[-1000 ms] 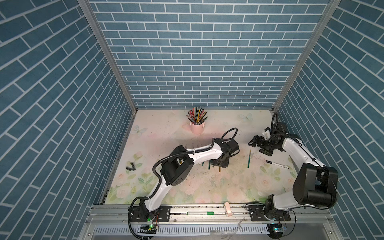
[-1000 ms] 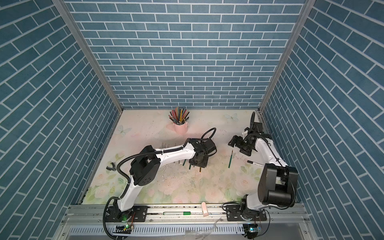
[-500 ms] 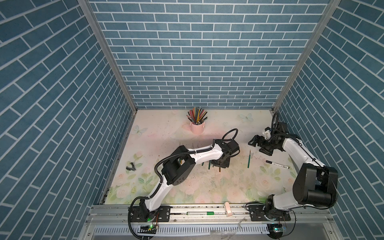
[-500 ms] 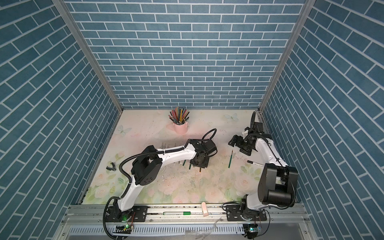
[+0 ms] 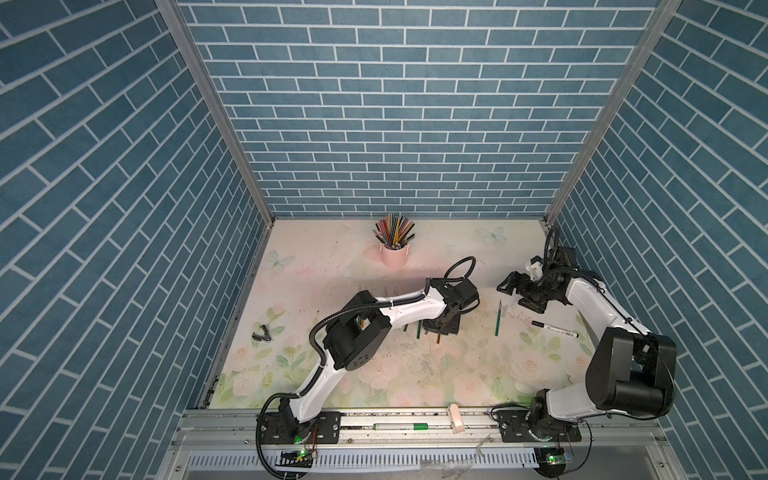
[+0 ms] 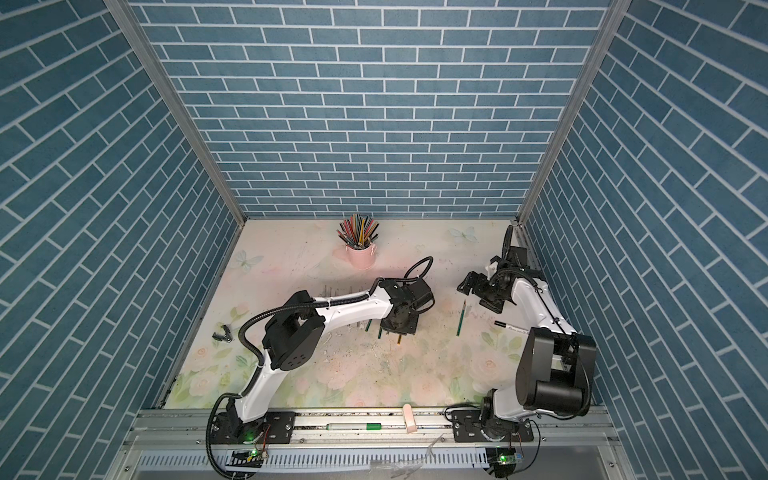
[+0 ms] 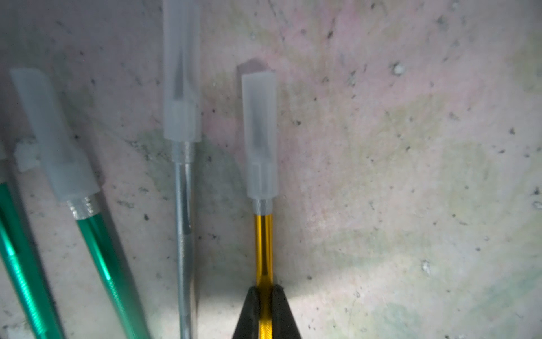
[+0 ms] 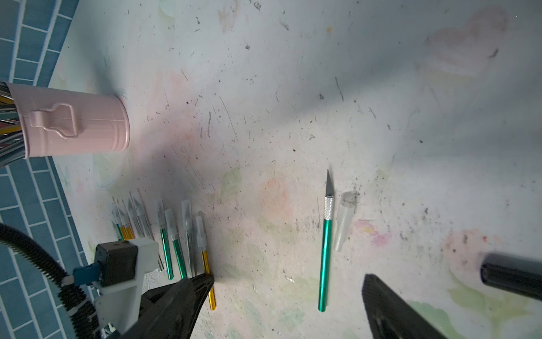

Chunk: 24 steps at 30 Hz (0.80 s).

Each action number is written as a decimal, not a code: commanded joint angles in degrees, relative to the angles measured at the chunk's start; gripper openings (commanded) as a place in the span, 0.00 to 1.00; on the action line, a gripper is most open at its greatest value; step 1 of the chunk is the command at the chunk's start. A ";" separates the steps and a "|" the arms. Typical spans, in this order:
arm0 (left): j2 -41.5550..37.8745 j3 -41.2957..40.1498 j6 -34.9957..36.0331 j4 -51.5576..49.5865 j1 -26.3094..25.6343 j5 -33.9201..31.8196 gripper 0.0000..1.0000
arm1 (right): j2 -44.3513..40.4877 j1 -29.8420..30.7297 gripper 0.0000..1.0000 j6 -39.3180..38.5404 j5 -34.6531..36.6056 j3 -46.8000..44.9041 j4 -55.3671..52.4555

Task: Remove protective caps from carving knives
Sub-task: Pick up the carving knife from the center of the board.

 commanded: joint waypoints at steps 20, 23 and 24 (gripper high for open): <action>-11.76 -7.86 5.12 22.95 3.21 21.02 0.00 | -3.59 0.37 0.83 3.44 -12.69 -2.39 3.42; -12.19 -8.60 5.11 25.71 3.54 23.66 0.00 | -3.85 1.85 0.79 4.71 -14.01 -2.99 5.06; -12.16 -8.60 5.25 26.11 3.51 24.27 0.00 | -4.02 2.53 0.78 5.24 -14.23 -3.16 5.63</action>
